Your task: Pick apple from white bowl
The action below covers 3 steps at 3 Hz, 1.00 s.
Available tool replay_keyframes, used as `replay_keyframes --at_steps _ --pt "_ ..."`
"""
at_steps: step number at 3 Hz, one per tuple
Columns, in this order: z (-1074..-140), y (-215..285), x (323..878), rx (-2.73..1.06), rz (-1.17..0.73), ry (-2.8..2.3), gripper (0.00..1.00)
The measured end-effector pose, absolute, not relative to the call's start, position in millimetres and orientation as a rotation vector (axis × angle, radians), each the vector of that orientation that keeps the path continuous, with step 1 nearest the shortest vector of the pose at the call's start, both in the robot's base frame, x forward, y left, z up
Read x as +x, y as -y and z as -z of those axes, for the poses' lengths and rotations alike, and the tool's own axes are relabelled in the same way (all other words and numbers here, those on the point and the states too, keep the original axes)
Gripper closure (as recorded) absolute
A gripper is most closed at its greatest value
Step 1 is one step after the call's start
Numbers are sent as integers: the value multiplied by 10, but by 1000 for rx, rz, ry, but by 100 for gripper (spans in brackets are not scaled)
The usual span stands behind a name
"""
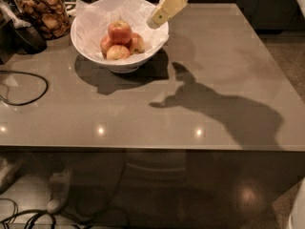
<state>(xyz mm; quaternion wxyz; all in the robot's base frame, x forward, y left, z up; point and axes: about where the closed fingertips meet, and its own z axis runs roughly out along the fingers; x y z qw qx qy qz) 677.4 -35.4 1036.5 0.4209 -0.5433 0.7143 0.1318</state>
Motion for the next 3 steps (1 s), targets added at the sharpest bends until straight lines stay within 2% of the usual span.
replay_keyframes --at_steps 1,3 --pt "-10287 159 6952 -1383 -351 -1727 0" --pt "-10217 115 7033 -1329 -382 -1701 0"
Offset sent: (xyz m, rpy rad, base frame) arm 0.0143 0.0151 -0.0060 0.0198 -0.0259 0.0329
